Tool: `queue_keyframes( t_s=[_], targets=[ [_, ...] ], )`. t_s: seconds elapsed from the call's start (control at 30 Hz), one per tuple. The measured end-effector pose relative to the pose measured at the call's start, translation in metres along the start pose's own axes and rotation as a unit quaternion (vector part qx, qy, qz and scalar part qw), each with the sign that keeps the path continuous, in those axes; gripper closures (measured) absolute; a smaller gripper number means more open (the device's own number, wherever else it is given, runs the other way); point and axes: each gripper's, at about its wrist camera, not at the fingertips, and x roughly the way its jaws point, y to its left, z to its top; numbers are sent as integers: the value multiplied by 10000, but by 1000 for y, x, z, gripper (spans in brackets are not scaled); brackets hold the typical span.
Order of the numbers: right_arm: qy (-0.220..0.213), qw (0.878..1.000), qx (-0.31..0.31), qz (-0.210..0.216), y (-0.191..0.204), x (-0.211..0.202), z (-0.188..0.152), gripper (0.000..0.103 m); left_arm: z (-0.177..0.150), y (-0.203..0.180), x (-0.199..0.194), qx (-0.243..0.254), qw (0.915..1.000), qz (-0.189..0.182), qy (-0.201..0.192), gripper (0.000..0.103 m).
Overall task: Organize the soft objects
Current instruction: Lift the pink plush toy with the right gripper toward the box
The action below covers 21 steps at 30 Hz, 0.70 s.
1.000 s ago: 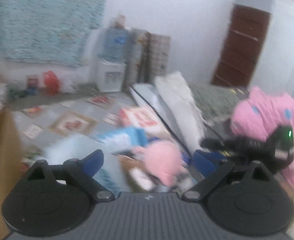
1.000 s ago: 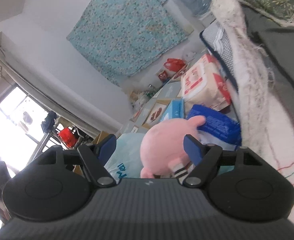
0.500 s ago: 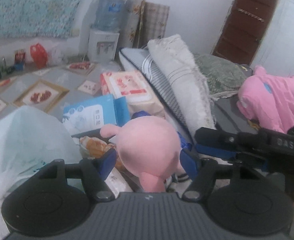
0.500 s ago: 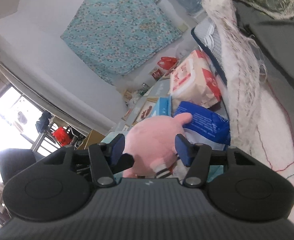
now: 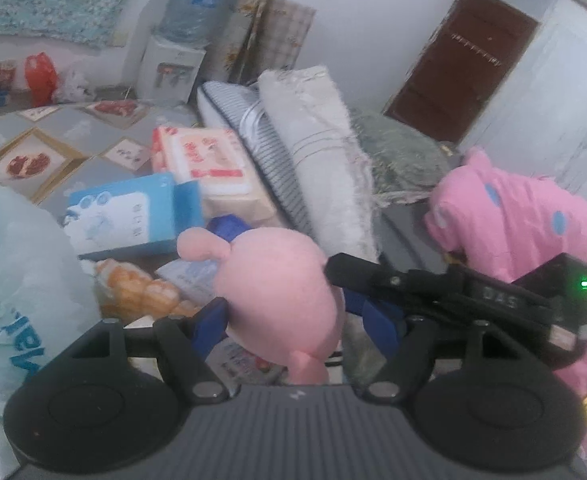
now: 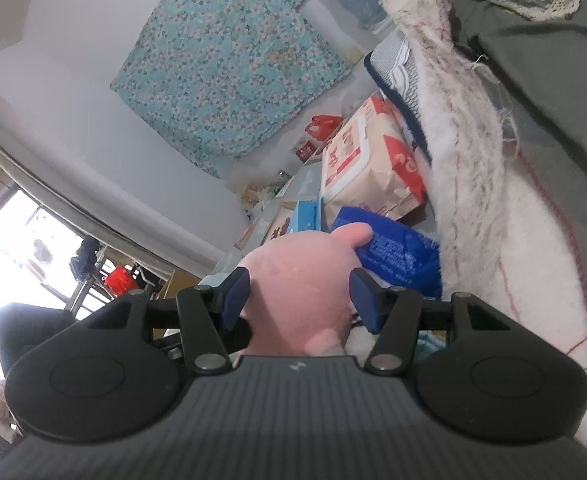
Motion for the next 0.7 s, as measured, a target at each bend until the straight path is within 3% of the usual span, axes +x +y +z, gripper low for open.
queue_keyframes(
  t_s=[0.3,0.5,0.6,0.7],
  targets=[
    [-39,9965,682,476,-26,-4,6,48,-7,-25,-9,372,9978,7,-553,30],
    [47,9918,790,1002,-11,-14,7,45,-11,-49,-54,770,9912,172,-1064,26],
    [321,9818,1079,1533,-5,-10,2,38,-18,-64,-81,954,9850,421,-1374,24],
    [678,9664,1494,1976,-11,6,-6,29,-24,-71,-86,1046,9820,666,-1422,31]
  ],
)
